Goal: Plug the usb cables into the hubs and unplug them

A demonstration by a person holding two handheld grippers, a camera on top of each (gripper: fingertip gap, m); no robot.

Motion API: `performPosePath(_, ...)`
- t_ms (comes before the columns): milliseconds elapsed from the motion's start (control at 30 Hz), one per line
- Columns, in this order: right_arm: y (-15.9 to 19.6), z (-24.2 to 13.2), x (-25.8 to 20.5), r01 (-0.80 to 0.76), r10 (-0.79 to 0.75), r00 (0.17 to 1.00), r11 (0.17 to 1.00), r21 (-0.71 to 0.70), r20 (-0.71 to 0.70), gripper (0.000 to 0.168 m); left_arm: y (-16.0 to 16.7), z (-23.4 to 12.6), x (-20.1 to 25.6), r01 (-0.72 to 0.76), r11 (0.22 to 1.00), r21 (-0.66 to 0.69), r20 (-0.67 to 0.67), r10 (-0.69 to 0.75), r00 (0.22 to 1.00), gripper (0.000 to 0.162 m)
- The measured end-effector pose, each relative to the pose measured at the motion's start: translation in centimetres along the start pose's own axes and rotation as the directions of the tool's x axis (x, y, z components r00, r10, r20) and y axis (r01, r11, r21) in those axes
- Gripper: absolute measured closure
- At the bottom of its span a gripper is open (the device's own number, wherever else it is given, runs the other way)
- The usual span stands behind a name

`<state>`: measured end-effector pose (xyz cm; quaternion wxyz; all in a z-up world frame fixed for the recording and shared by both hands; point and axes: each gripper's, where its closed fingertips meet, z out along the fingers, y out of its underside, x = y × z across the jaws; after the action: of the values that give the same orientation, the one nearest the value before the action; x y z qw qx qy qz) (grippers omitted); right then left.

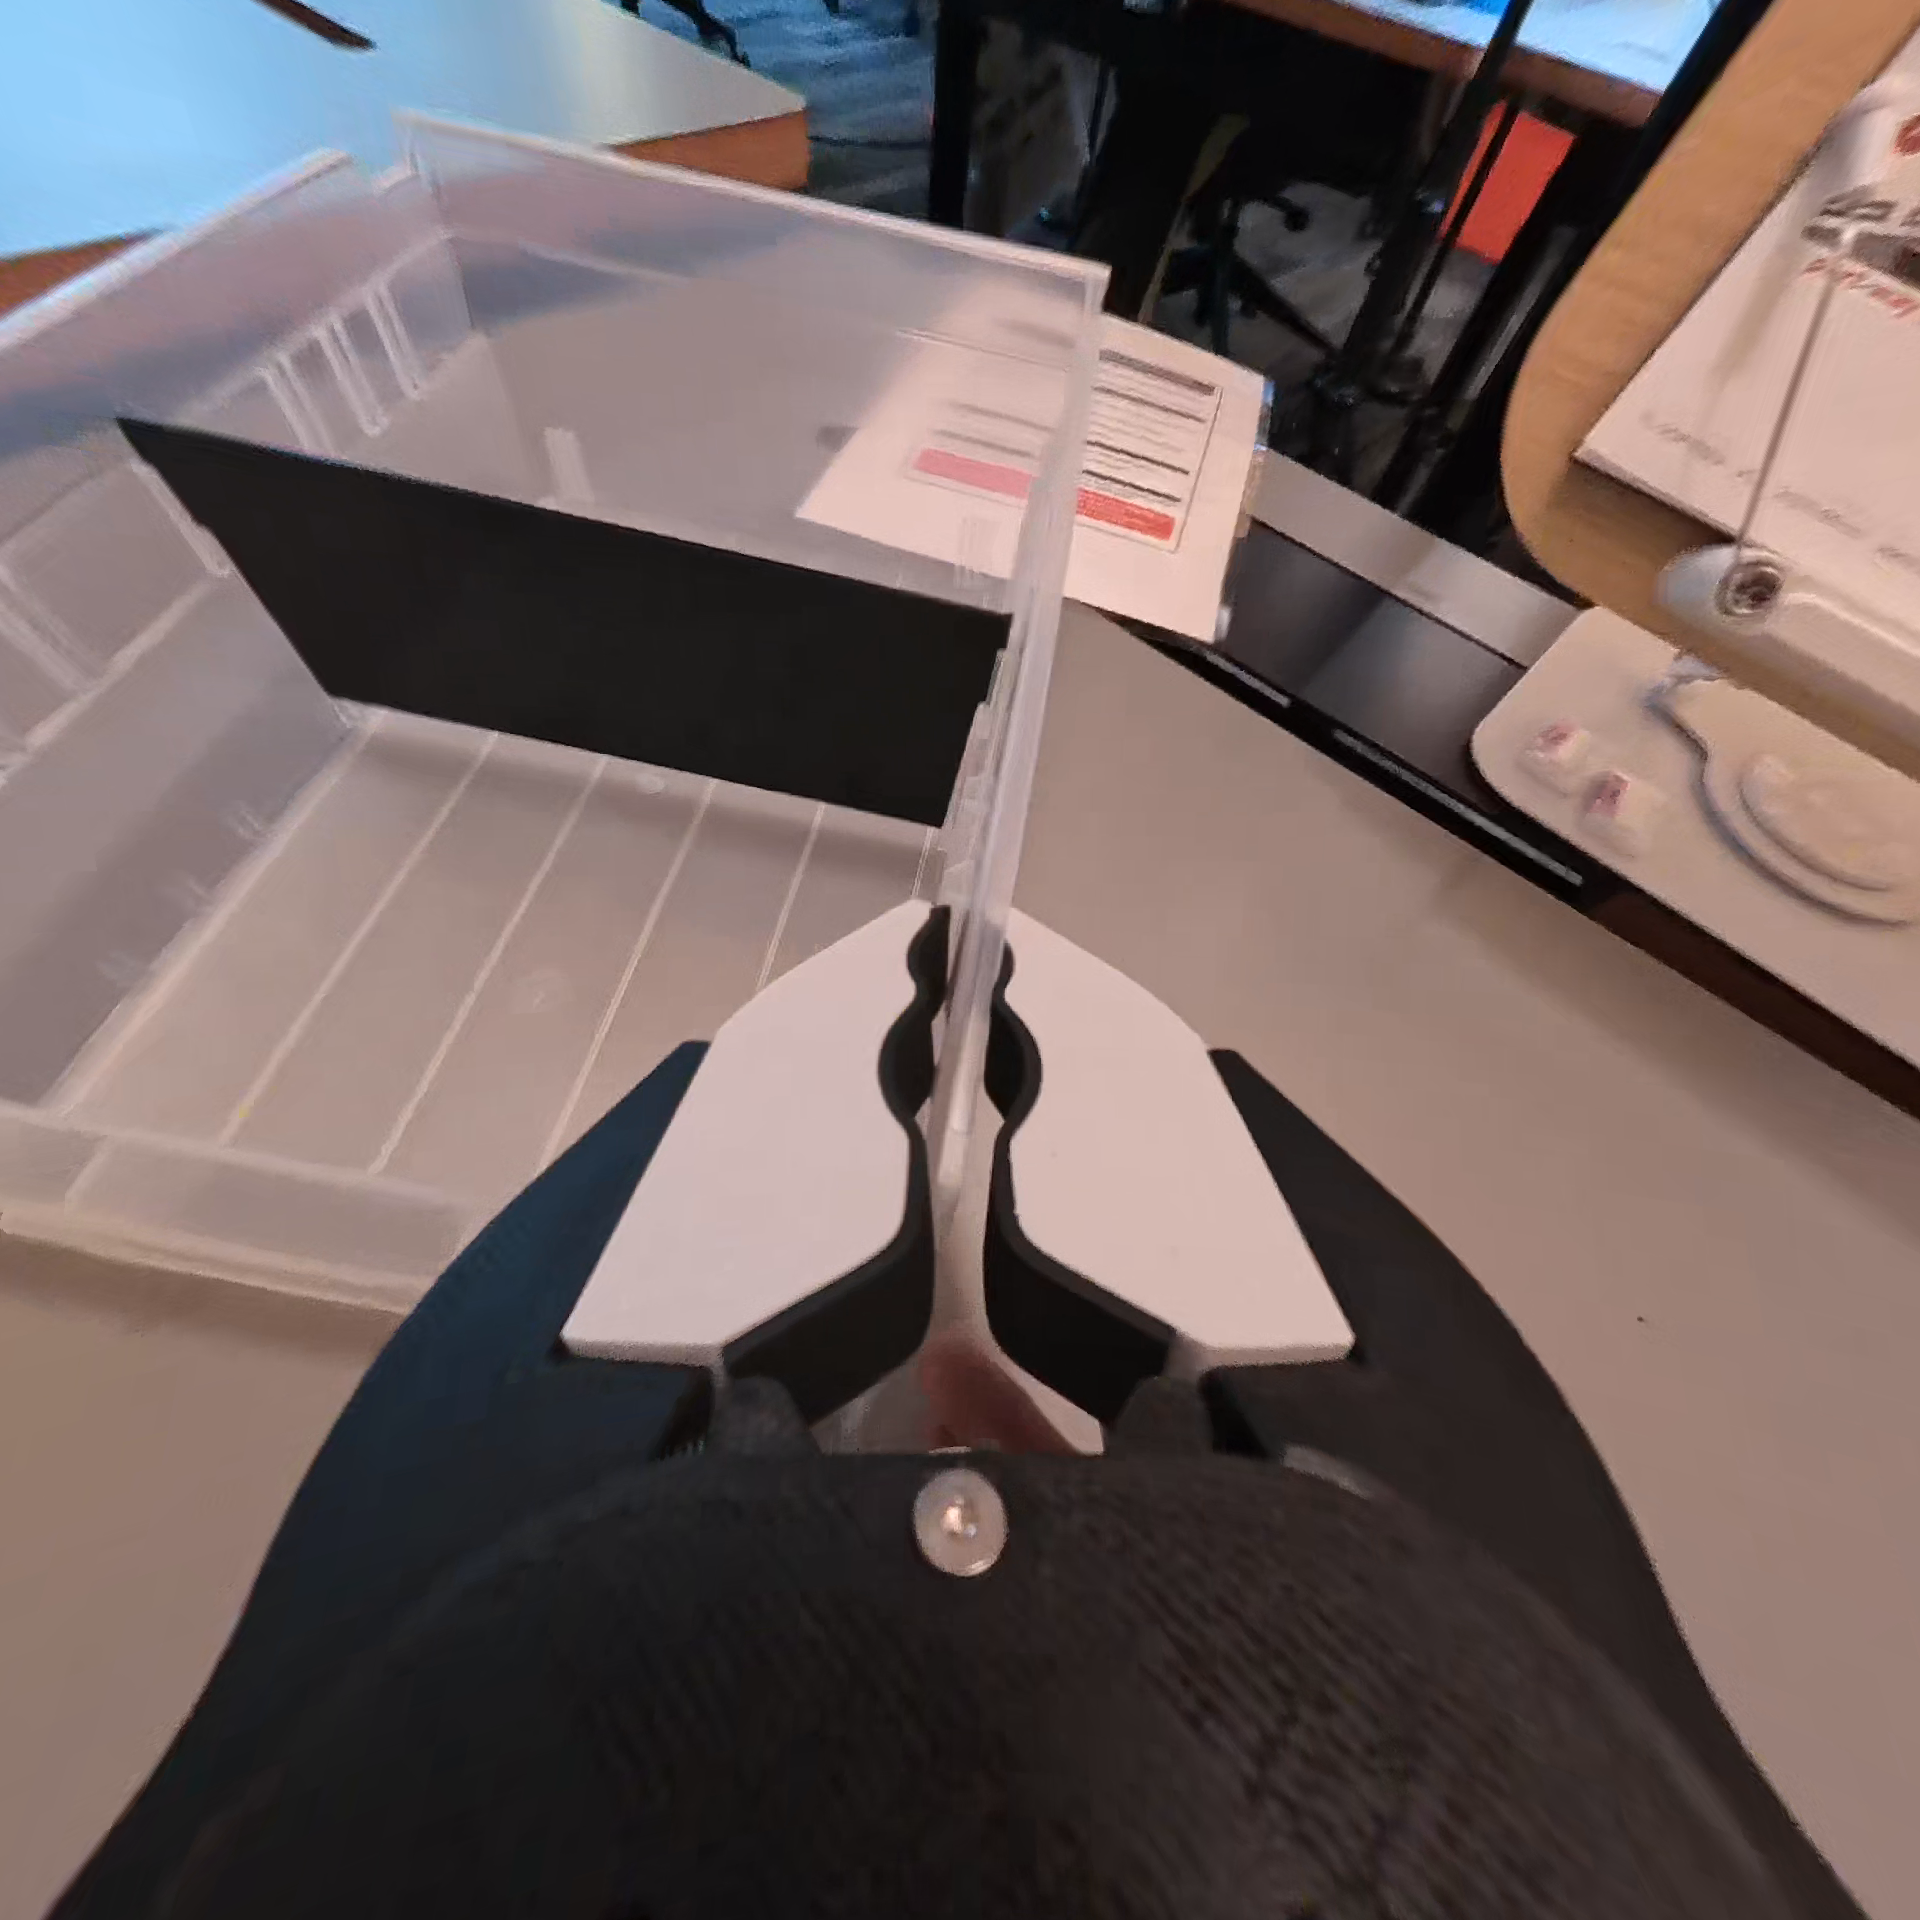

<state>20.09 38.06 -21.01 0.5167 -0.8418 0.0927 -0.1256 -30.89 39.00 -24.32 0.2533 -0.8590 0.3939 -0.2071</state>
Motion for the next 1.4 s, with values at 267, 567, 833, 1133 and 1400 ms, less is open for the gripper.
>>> performPosePath(267,-1.2,-9.3,3.3,0.076,-0.073,0.997,0.988,0.135,-0.029,0.166,-1.1,0.8,0.3,0.046,0.998,0.042,-0.042,-0.044,0.998,0.157)
performPosePath(567,4.3,-25.4,13.8,-0.092,0.102,0.994,0.969,0.228,-0.032,0.166,-4.9,4.1,2.3,0.081,0.995,0.057,-0.056,-0.078,0.995,0.157)
performPosePath(833,12.6,-37.4,27.3,-0.126,0.189,0.914,0.973,0.192,-0.359,0.165,-10.7,9.4,6.9,0.127,0.986,0.108,-0.070,-0.120,0.990,0.157)
performPosePath(1133,22.4,-46.1,38.2,-0.333,0.424,0.714,0.906,0.263,-0.557,0.164,-15.0,13.5,11.2,0.138,0.981,0.134,-0.082,-0.127,0.988,0.156)
performPosePath(1400,26.2,-46.9,42.6,-0.371,0.448,0.630,0.891,0.260,-0.635,0.165,-16.9,15.1,12.3,0.136,0.981,0.138,-0.080,-0.126,0.989,0.156)
